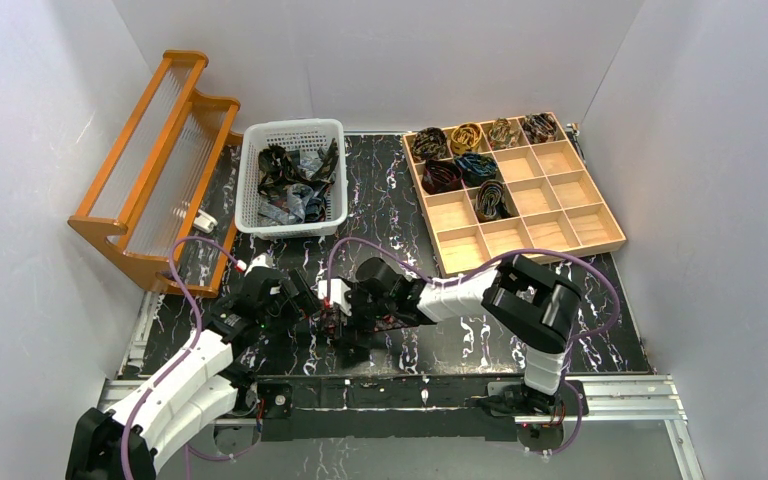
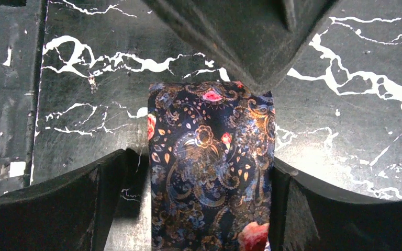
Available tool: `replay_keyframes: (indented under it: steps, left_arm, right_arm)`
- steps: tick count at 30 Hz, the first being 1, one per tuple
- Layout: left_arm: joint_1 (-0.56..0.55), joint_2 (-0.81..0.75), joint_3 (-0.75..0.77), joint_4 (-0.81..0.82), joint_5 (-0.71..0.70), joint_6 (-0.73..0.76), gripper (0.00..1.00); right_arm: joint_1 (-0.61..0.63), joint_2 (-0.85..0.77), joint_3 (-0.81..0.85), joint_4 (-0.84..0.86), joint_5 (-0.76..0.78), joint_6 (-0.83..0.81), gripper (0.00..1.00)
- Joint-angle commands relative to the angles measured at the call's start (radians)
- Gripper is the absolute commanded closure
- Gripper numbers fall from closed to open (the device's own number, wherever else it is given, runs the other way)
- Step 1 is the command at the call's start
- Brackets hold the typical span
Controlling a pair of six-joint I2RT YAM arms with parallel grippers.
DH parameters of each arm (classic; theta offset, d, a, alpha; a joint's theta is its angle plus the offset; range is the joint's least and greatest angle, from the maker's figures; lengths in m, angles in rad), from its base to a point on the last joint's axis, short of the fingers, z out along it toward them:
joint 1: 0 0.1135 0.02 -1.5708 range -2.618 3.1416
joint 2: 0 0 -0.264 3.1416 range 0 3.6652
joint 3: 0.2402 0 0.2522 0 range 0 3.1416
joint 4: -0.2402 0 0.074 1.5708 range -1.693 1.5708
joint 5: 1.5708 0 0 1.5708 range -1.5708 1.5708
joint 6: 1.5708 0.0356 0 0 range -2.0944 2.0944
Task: Roll the ties
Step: Roll the tie at the center of the board.
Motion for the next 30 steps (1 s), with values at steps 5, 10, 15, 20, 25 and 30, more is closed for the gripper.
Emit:
replay_keyframes:
  steps: [5,10,15,20,25,30]
  left_arm:
    - [0.004,-0.026,0.009,-0.039,-0.022,0.004,0.02]
    - [0.004,-0.014,0.012,-0.031,-0.018,0.002,0.02]
    - [0.004,-0.014,0.014,-0.031,-0.013,0.004,0.02]
    - [0.004,-0.024,0.016,-0.032,-0.006,0.009,0.02]
    - [0.004,-0.039,0.031,-0.046,-0.014,0.017,0.02]
    - [0.004,-0.075,0.03,-0.042,-0.03,0.005,0.02]
  right_arm:
    - [0.026,0.016,-0.045,0.051,0.174,-0.074,0.27]
    - [0.036,-0.016,-0.072,0.094,0.218,-0.058,0.38]
    - [0.038,-0.058,-0.075,0.111,0.18,-0.024,0.33]
    - [0.038,-0.148,-0.064,0.124,0.204,0.061,0.01]
    - [0.028,-0.305,-0.074,0.076,0.349,0.298,0.01]
    - [-0.034,-0.372,-0.061,-0.169,0.384,0.714,0.01]
